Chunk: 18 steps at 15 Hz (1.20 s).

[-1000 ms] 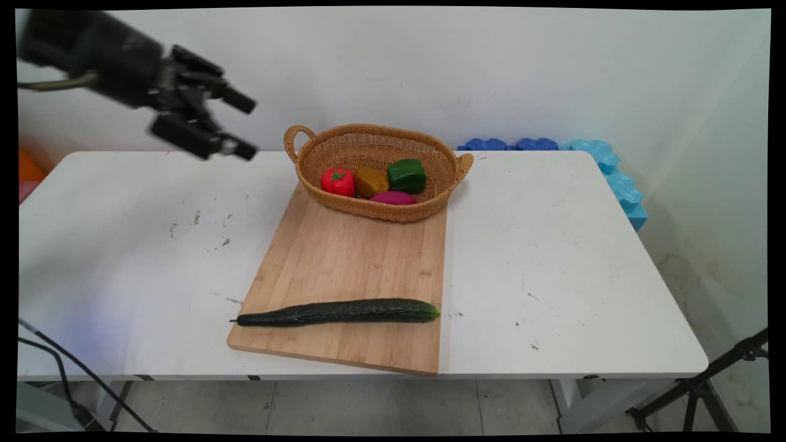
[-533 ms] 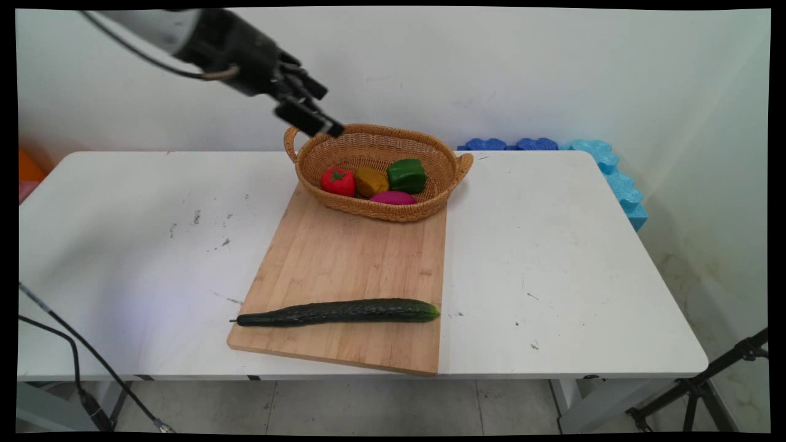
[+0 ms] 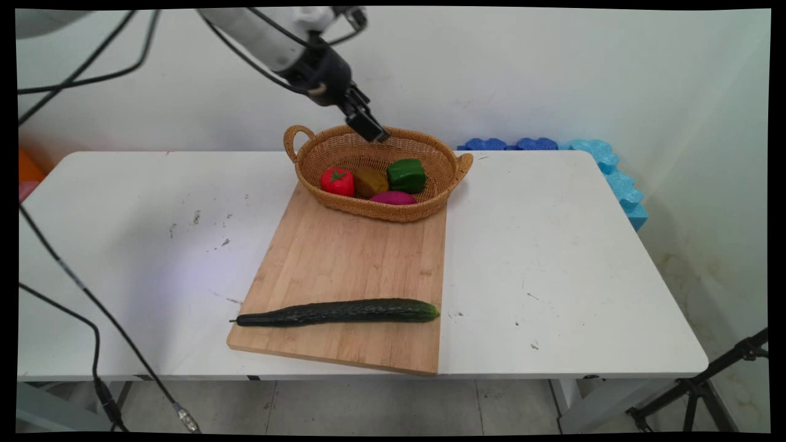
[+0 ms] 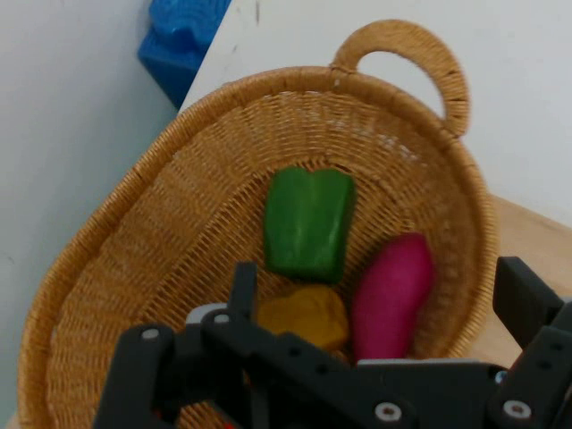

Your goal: Pick up the cucumber from the vegetable basket

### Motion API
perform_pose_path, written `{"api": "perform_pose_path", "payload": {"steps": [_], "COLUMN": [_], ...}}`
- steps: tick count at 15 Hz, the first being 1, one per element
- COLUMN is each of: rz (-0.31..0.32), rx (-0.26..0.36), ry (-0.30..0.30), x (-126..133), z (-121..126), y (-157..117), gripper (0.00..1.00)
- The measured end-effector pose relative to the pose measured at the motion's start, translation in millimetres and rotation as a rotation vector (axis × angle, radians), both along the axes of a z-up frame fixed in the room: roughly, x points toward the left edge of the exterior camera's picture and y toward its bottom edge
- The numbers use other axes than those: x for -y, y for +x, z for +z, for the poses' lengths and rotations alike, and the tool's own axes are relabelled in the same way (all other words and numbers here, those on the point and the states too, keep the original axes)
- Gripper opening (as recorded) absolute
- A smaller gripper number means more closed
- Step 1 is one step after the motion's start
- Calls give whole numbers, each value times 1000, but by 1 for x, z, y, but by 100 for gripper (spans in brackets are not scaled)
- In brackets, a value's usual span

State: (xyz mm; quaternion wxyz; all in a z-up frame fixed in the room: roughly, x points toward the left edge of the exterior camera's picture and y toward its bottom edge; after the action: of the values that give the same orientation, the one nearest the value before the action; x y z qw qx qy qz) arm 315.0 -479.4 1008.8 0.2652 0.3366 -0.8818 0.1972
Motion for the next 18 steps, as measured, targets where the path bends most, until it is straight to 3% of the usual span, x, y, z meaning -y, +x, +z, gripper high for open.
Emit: {"api": "perform_pose_path", "payload": {"steps": [10, 18], "rz": [21, 37], "rx": [123, 149], "ry": [45, 116], "x": [81, 117], "z": [-65, -103], "y": [-45, -58], "gripper": [100, 100]}}
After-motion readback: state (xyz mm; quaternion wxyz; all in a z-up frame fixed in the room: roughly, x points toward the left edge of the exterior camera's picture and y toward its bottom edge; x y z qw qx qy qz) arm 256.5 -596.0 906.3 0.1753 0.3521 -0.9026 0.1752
